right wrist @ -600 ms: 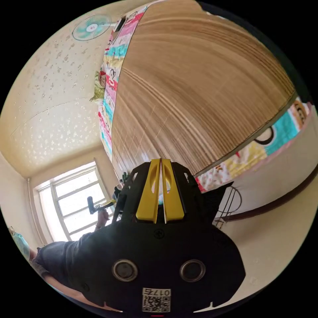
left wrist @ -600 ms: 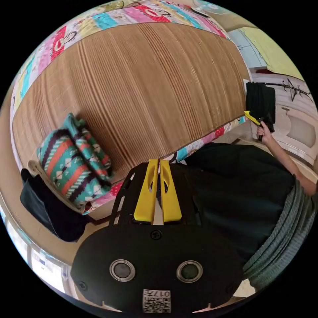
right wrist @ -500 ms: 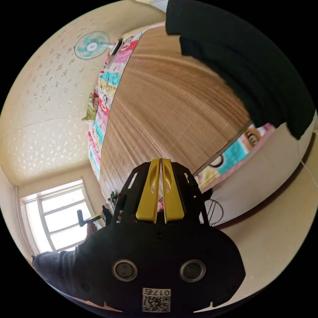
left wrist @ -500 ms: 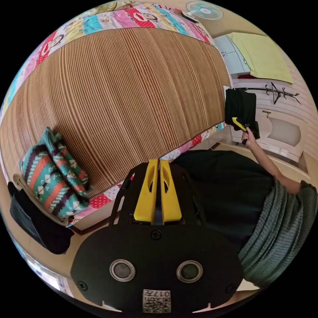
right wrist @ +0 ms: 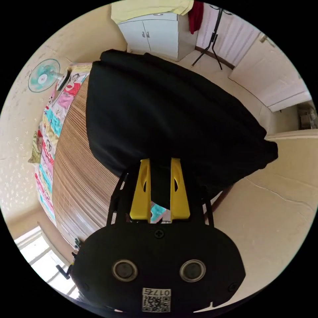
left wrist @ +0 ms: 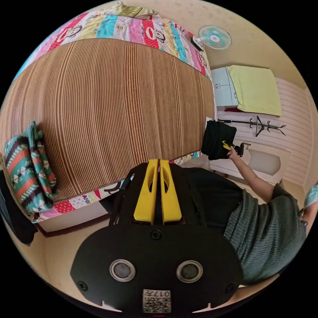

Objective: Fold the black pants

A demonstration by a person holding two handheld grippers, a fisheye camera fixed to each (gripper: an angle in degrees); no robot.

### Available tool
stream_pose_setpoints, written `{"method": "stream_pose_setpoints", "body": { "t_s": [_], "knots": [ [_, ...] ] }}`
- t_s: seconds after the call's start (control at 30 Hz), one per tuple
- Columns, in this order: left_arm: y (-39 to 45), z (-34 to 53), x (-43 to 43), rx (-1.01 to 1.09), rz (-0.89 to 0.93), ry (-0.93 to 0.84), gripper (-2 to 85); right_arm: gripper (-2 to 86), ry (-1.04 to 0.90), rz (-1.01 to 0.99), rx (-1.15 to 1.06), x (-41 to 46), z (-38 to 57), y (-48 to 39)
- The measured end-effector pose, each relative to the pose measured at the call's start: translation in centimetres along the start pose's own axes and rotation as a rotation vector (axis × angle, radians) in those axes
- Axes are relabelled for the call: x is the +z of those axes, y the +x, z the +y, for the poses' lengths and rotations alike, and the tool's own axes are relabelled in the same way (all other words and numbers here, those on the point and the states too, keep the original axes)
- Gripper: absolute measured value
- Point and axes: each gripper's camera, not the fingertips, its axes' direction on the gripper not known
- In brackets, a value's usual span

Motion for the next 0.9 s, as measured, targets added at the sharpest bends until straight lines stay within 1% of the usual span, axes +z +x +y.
{"method": "stream_pose_setpoints", "body": {
  "t_s": [0.07,0.1,0.13,0.2,0.27,0.3,0.33,0.37,0.43,0.47,0.5,0.53,0.57,0.67,0.73,0.77,0.83,0.9],
  "knots": [
    [-1.6,1.0,-0.4,-0.054,0.134,0.081,-1.0,5.1,0.147,-0.052,0.041,-1.9,3.2,-0.3],
    [-2.1,1.2,-0.6,-0.071,0.172,0.105,-1.0,3.9,0.242,-0.105,0.032,-3.0,6.1,-0.6],
    [-3.2,1.8,-0.9,-0.113,0.242,0.153,-1.0,3.4,0.277,-0.178,0.020,-3.5,8.9,-1.1],
    [-4.9,2.8,-1.3,-0.172,0.345,0.228,-1.0,3.0,0.251,-0.267,-0.014,-3.7,12.9,-2.1],
    [-7.1,3.9,-1.5,-0.224,0.484,0.315,-1.0,2.7,0.212,-0.362,-0.074,-3.4,16.4,-3.2],
    [-7.6,4.1,-1.5,-0.237,0.519,0.332,-1.0,2.6,0.140,-0.453,-0.112,-2.4,18.2,-3.9],
    [-8.7,4.5,-1.3,-0.258,0.585,0.362,-1.0,2.5,0.024,-0.538,-0.147,-0.8,19.5,-4.6],
    [-9.5,4.7,-1.0,-0.268,0.642,0.383,-1.0,2.4,-0.045,-0.569,-0.173,0.1,20.0,-5.2],
    [-10.6,4.9,-0.4,-0.282,0.698,0.396,-1.0,2.1,-0.322,-0.600,-0.317,3.4,22.1,-7.9],
    [-11.1,5.0,0.0,-0.296,0.718,0.393,-1.0,2.0,-0.374,-0.613,-0.367,3.8,22.6,-8.6],
    [-11.2,5.0,0.1,-0.300,0.725,0.390,-1.0,1.7,-0.430,-0.668,-0.471,3.9,23.5,-9.7],
    [-11.4,5.1,0.3,-0.299,0.734,0.383,-1.0,1.5,-0.419,-0.699,-0.520,3.0,23.9,-10.1],
    [-11.5,5.2,0.4,-0.289,0.737,0.375,-1.0,1.4,-0.396,-0.693,-0.523,2.5,23.9,-10.1],
    [-11.8,5.9,0.6,-0.280,0.711,0.361,-1.0,1.5,-0.214,-0.597,-0.407,-0.8,22.2,-8.3],
    [-12.3,6.6,0.8,-0.294,0.699,0.364,-1.0,2.3,-0.030,-0.476,-0.199,-4.0,20.1,-5.0],
    [-12.8,7.2,1.0,-0.305,0.702,0.375,-1.0,2.6,0.014,-0.455,-0.145,-4.9,19.6,-4.1],
    [-13.6,8.3,1.3,-0.320,0.718,0.406,-1.0,5.3,0.187,-0.395,0.051,-8.5,18.1,-0.2],
    [-14.3,9.4,1.9,-0.330,0.739,0.436,-1.0,7.6,0.268,-0.369,0.137,-10.7,17.1,1.8]
  ]
}}
